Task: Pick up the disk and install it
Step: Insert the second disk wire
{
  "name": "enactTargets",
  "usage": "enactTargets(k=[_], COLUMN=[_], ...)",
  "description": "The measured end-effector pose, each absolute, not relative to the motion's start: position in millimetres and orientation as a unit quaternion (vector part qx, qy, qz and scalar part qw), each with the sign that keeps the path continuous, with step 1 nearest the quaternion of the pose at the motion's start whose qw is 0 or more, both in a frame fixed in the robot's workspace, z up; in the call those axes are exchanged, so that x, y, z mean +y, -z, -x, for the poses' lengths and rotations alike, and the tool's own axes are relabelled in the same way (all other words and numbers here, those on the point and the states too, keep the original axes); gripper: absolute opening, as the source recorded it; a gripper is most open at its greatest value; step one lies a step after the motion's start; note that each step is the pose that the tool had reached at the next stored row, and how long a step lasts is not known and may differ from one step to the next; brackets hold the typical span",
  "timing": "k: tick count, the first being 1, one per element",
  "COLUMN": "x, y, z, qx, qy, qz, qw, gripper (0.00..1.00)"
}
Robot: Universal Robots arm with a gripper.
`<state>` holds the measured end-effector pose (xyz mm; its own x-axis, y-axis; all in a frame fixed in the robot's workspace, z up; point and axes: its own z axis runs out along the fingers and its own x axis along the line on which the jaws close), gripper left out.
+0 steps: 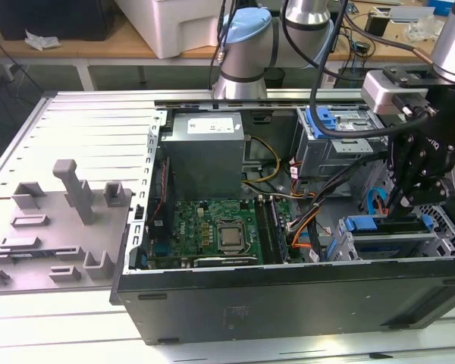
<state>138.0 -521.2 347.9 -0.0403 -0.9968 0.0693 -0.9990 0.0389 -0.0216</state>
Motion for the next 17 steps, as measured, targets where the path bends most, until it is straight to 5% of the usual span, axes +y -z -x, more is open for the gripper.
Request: enactTargets(k=[17], x=[-521.2], y=[-345.6], z=[-138.0], qx=[-0.718], qy=[-0.032], qz=[-0.695], qw=[0.018], gripper=[0.16])
